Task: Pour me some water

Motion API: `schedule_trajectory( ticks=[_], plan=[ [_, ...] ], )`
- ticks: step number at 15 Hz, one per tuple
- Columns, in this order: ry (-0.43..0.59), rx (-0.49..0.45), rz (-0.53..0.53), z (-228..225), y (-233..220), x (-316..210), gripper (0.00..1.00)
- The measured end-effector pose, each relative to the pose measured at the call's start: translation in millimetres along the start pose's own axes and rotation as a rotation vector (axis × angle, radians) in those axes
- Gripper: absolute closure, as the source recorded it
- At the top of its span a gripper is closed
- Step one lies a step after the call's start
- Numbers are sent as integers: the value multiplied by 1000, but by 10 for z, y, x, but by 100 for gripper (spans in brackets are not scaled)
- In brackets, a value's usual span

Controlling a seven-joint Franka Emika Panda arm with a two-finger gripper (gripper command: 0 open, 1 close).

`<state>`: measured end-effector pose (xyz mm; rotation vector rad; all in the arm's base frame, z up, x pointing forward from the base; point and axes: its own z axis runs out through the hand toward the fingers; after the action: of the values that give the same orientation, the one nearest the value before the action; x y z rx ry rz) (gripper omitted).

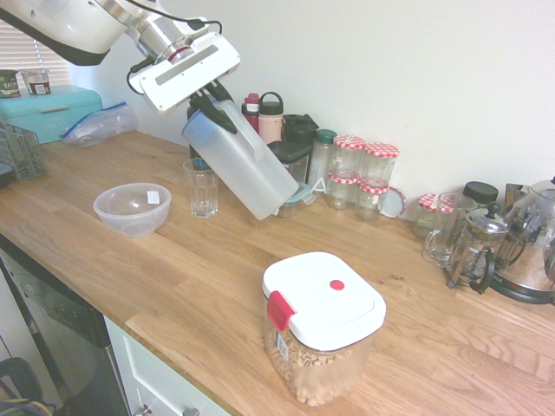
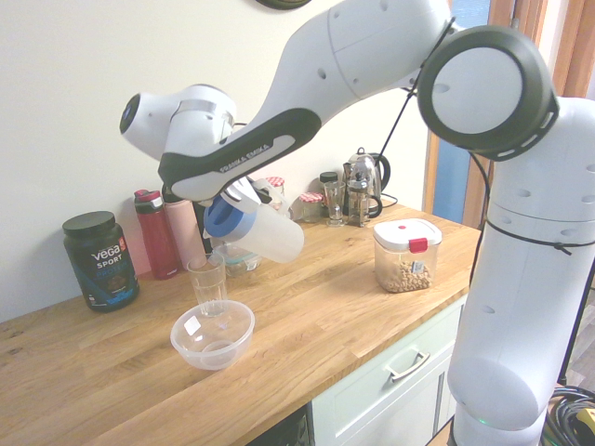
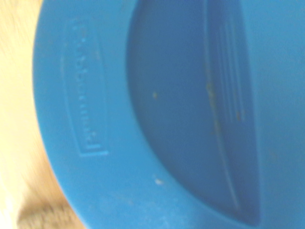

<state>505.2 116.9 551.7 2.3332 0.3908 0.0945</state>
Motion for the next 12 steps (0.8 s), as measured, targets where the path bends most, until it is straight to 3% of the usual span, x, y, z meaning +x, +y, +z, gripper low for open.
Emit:
schedule_trajectory(
  ticks=[5, 12],
  plan=[
    [32, 223, 247, 479, 803, -155, 100],
    [-59, 473, 608, 1325, 1705, -592, 100]
  ],
)
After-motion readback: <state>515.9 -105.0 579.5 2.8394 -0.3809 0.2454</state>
